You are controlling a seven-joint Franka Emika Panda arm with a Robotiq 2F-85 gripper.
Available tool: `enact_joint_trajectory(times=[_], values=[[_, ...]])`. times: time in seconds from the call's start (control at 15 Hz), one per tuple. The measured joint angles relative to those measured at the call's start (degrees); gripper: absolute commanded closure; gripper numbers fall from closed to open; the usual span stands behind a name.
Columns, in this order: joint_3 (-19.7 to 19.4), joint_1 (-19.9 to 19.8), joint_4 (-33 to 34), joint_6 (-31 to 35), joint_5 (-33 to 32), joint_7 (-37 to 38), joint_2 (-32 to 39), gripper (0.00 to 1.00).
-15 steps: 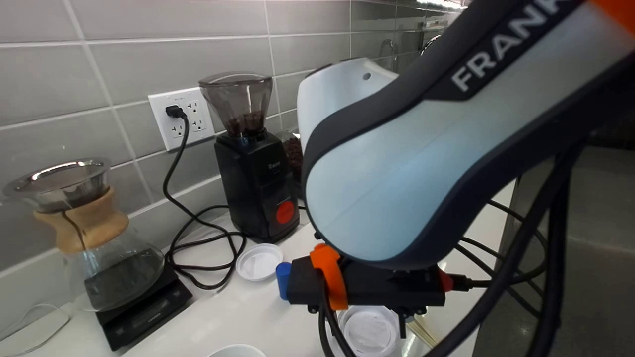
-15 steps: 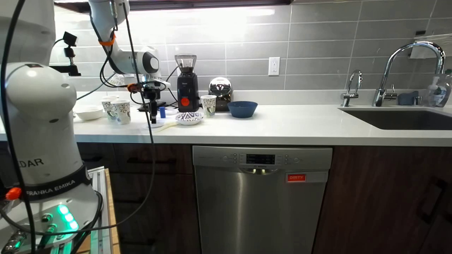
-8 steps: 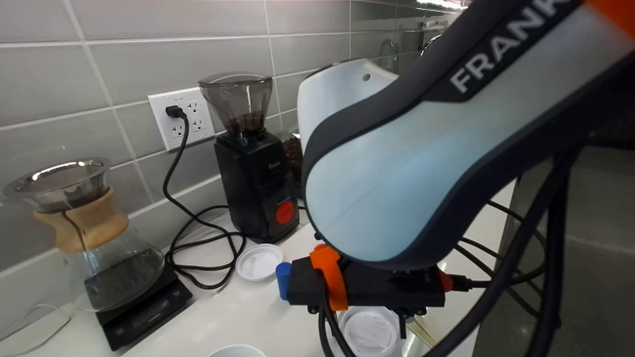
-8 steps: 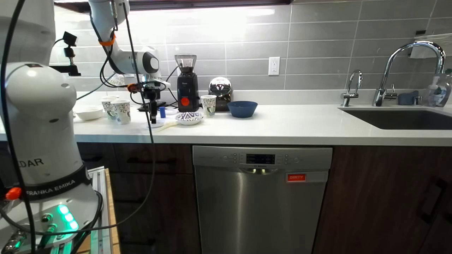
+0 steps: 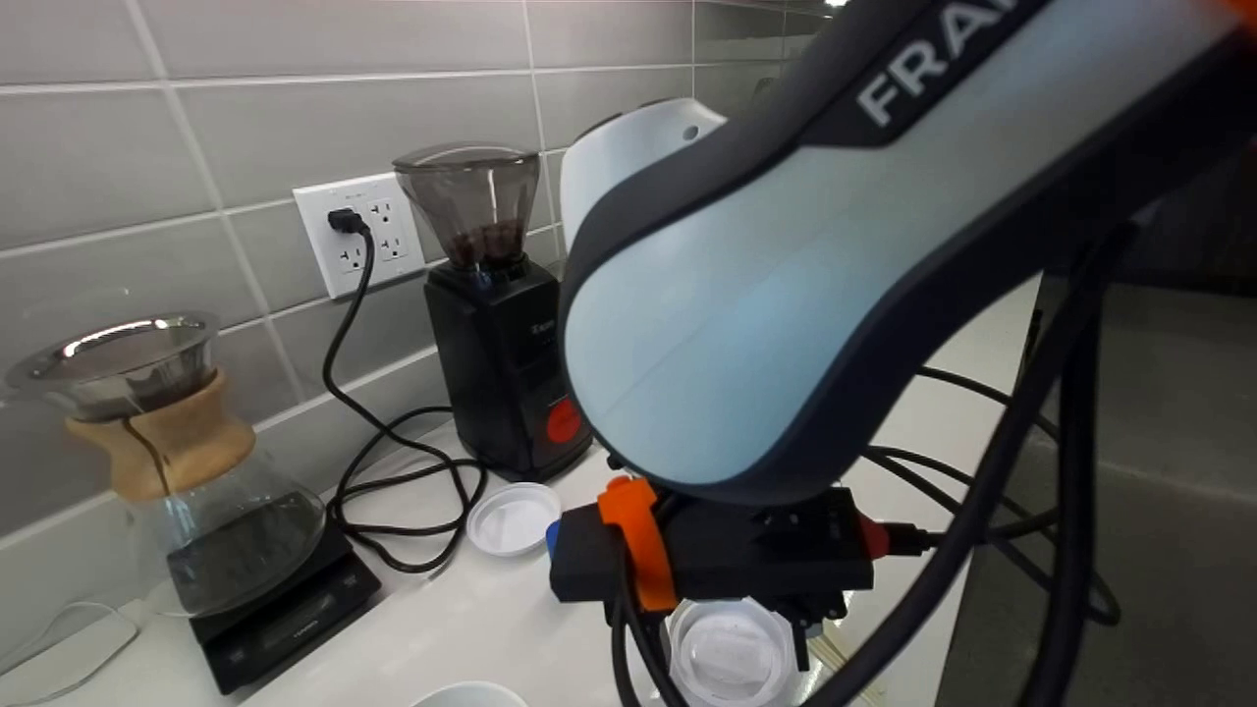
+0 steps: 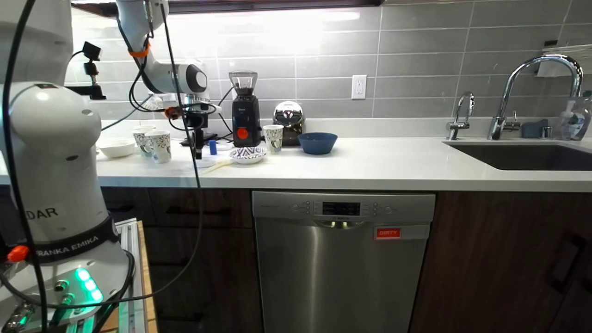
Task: Move the coffee cup lid to the right
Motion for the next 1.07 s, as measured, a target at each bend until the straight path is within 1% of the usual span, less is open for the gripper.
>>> enact_joint_trajectory(times=[0.47, 0.67, 1.07], values=[[0.01, 0.82, 2.06, -4.36, -0.15, 0.83, 0.00, 0.00], [-0.24, 0.81, 2.07, -5.04, -0.59, 1.74, 0.00, 0.00], [-1.49, 0.77, 2.07, -5.41, -3.90, 3.76, 0.05, 0.00]])
